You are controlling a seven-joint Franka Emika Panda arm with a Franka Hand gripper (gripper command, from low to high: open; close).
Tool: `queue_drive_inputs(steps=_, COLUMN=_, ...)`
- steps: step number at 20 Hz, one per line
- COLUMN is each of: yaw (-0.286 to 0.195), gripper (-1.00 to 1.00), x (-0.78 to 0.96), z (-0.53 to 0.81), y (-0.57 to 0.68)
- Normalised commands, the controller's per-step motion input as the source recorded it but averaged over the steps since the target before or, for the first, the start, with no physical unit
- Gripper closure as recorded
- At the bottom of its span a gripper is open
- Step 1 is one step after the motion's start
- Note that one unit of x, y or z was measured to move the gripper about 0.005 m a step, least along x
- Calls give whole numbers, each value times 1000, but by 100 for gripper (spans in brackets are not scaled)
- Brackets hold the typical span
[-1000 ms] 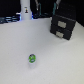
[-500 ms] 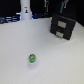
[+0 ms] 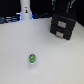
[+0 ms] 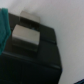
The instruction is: Open the kcup holder, insert the kcup into the holder, and close the kcup holder
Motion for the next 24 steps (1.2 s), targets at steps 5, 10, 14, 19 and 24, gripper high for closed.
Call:
queue_drive_inputs(steps=5, yaw=-162, gripper=-100, x=-69, z=-213, y=608)
queue_drive_inputs(steps=10, yaw=-151, gripper=-100, x=-54, z=-264, y=533)
queue_drive_inputs(steps=14, yaw=-115, gripper=-100, x=-39, z=-362, y=357)
queue_drive_inputs(steps=19, yaw=-88, gripper=-100, x=-67, z=-406, y=239)
queue_drive_inputs(steps=24, yaw=-55, gripper=-100, x=-176, z=-404, y=145)
